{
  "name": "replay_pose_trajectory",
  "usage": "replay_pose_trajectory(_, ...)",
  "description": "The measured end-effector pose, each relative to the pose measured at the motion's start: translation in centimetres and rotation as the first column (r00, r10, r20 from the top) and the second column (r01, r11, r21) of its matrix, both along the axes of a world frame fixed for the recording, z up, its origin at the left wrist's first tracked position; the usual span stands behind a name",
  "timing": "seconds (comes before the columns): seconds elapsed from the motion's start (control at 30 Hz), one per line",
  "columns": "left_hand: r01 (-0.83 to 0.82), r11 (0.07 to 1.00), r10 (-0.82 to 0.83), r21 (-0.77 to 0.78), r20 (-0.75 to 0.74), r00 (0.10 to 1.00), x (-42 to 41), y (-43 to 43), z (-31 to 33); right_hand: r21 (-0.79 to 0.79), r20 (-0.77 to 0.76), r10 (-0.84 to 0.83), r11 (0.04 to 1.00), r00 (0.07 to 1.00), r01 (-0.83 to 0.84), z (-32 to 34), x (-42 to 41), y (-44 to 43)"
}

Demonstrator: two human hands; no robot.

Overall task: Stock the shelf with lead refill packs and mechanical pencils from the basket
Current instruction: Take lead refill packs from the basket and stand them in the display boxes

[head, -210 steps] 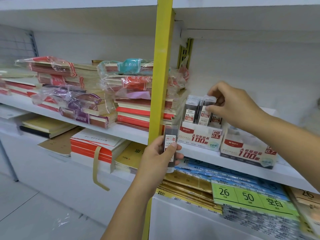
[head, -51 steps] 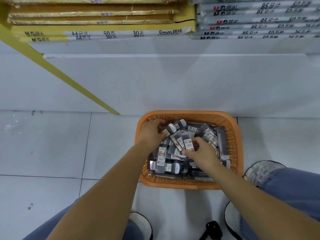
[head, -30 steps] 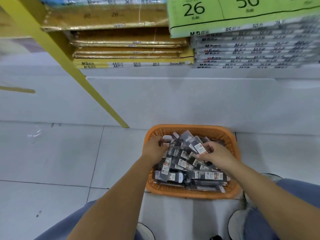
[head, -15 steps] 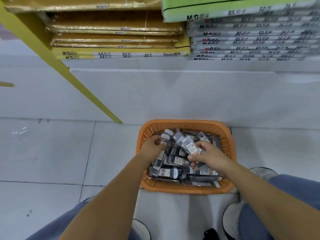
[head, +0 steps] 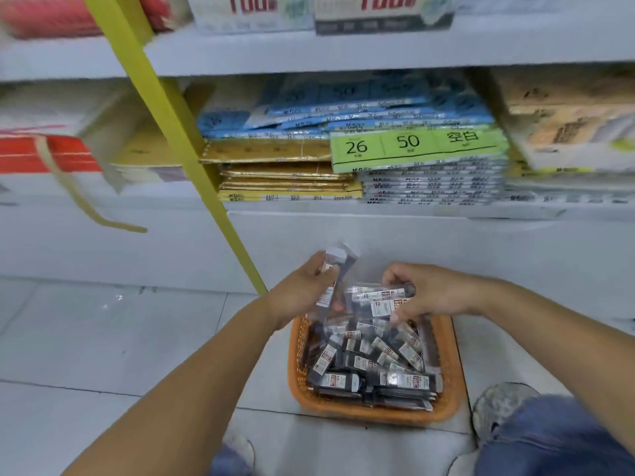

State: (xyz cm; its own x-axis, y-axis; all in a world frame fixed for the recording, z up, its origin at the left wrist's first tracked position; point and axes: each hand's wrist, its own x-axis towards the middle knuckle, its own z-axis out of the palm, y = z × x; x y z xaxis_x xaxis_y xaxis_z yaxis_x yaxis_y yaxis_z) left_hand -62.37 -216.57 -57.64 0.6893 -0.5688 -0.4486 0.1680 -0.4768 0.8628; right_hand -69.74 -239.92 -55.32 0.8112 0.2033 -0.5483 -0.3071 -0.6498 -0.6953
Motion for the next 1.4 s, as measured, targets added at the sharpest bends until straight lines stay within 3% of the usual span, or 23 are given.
replay_pose_trajectory(0.13,0.152,0.988,-0.150,-0.026,0.061,0.987,-1.7,-0.5,5.7,0.017,0.144,0.015,1.000,0.990,-0.018,6.5,0.9,0.8)
replay_pose_trajectory(0.27,0.106,0.983,-0.089,-0.153,0.116,0.989,-2.2,-0.3,10.6,0.081,0.287,-0.039,0.997,0.957,0.016,11.7,0.7,1.6)
replay_pose_trajectory(0.37,0.057,0.974,-0.022,-0.219,0.159,0.987,-2.1,0.4,13.8,0.246,0.393,-0.205,0.963,0.896,0.112,14.1,0.4,2.0)
replay_pose_trajectory(0.47,-0.011,0.957,0.059,-0.290,0.155,0.986,-2.1,0.9,15.7,0.495,0.406,-0.432,0.845,0.805,0.204,15.9,0.3,2.2)
replay_pose_trajectory(0.53,-0.055,0.941,0.107,-0.334,0.140,0.984,-2.2,1.0,16.5,0.580,0.407,-0.491,0.790,0.770,0.198,16.7,0.4,2.5)
replay_pose_trajectory(0.6,-0.069,0.940,0.118,-0.333,0.127,0.985,-2.3,1.1,16.8,0.582,0.455,-0.475,0.798,0.753,0.152,16.9,0.7,3.0)
replay_pose_trajectory(0.77,-0.097,0.943,0.143,-0.317,0.127,0.982,-2.6,1.2,16.4,0.405,0.571,-0.338,0.909,0.748,0.101,17.0,1.9,4.1)
replay_pose_trajectory(1.03,-0.180,0.857,0.274,-0.483,0.130,0.953,-1.8,1.1,17.1,0.595,0.499,-0.548,0.780,0.671,0.195,17.5,3.3,5.6)
replay_pose_trajectory(1.17,-0.215,0.820,0.337,-0.530,0.144,0.930,-1.2,1.3,18.0,0.577,0.601,-0.596,0.784,0.532,0.227,19.2,2.9,6.7)
replay_pose_trajectory(1.4,-0.270,0.679,0.496,-0.683,0.155,0.854,1.6,1.6,21.2,0.524,0.843,-0.531,0.846,0.082,0.095,30.6,4.0,4.7)
